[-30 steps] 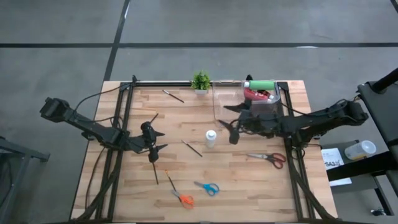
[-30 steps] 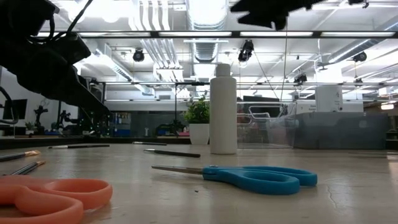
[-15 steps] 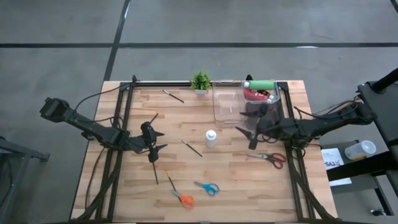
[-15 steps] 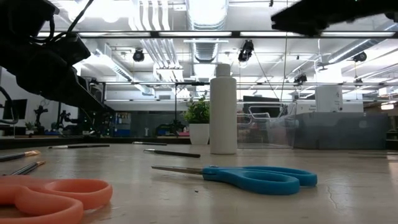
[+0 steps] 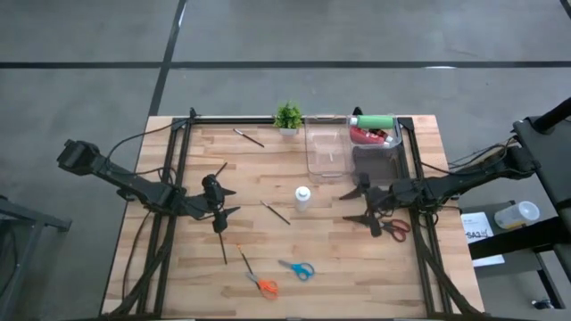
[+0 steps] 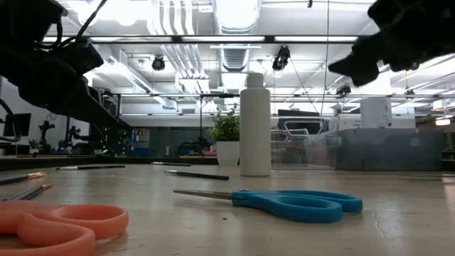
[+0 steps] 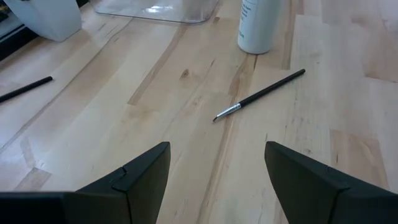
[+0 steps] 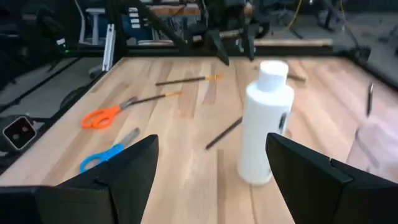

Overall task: Pick & Place Paint Supplies
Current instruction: Put the white paint bottle into the right transparent bin

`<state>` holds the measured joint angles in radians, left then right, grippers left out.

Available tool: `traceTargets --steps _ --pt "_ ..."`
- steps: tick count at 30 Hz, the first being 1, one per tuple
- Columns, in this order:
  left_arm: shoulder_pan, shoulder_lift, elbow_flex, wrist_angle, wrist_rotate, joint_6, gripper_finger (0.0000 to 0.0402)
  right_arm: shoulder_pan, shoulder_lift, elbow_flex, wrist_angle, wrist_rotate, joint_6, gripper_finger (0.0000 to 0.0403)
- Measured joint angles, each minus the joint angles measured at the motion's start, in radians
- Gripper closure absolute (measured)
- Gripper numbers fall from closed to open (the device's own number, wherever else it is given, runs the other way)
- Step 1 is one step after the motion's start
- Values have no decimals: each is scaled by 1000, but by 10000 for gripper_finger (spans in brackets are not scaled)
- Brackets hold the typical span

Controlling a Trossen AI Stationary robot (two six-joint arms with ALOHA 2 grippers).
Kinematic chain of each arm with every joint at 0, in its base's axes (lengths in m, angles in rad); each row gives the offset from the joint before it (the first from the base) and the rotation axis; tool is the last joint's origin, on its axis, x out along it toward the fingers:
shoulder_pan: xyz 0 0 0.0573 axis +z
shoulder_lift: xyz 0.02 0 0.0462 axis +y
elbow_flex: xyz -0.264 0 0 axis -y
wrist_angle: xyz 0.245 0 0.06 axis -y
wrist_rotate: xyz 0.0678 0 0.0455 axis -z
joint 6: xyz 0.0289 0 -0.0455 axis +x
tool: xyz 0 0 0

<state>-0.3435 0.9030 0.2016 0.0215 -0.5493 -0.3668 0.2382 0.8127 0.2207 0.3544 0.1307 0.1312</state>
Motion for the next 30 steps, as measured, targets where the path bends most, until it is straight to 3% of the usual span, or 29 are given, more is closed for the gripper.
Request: traceTargets --steps 4,9,15,19,24,30 --pt "0 0 0 0 0 0 135 0 6 -35 73 0 106 108" --pt "0 0 0 0 0 0 135 -2 8 -45 84 0 100 108" --pt "0 0 0 0 0 0 135 -1 7 -28 95 9 202 108" --pt "0 0 0 0 0 0 135 -1 21 -16 94 94 199 108" --pt "0 0 0 -1 0 0 135 -1 86 10 87 283 158 108" --pt "0 0 0 -4 0 0 135 1 232 57 102 258 74 108"
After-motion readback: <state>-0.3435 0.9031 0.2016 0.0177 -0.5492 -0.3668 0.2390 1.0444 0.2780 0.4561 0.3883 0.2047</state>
